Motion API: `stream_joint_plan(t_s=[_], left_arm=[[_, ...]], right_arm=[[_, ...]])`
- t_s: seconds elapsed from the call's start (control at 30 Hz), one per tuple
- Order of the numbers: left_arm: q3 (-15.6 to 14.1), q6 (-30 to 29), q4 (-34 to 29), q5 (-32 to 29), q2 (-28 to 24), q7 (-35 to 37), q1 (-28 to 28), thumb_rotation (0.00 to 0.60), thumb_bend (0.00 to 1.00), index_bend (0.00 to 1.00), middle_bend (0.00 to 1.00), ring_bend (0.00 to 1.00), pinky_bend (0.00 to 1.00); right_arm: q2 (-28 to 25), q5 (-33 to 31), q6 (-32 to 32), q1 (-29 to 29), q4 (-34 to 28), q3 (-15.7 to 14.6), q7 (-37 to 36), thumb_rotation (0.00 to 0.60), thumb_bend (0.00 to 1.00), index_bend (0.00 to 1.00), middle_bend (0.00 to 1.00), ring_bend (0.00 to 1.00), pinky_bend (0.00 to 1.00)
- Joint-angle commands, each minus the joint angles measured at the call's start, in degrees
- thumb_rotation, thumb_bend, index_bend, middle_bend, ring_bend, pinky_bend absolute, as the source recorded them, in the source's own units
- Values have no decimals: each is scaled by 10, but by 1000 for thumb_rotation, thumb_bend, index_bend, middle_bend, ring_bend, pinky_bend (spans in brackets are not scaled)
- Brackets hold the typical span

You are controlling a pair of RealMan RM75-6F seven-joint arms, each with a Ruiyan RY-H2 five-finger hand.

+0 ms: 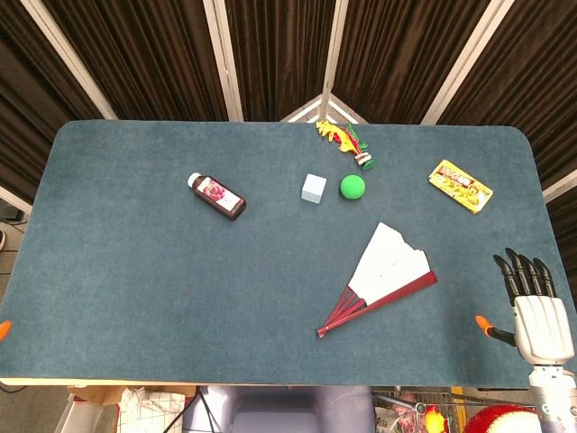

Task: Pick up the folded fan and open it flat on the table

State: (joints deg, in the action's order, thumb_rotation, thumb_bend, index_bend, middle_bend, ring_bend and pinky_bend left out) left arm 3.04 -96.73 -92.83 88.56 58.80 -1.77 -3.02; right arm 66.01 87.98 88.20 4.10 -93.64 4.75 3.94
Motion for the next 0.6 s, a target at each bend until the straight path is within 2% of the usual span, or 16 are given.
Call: stream_joint_plan(t_s=[0.03, 0.37, 0.6], left_arm=[[0, 0, -1, -1, 0, -1, 0, 600, 105, 13, 0, 0, 0], [-3, 12, -5, 1, 5, -21, 5, 600, 105, 13, 0, 0, 0], [-6, 14, -8, 7, 5, -21, 6, 600, 105, 13, 0, 0, 0]], right_arm=[[0, 0, -1, 0, 1, -1, 1, 600, 154, 104, 71, 85, 69], [-2, 2, 0, 0, -1, -1, -8, 600, 154, 103, 71, 85, 69], [-7, 28, -5, 1, -9, -17, -14, 600, 155, 143, 71, 85, 69]])
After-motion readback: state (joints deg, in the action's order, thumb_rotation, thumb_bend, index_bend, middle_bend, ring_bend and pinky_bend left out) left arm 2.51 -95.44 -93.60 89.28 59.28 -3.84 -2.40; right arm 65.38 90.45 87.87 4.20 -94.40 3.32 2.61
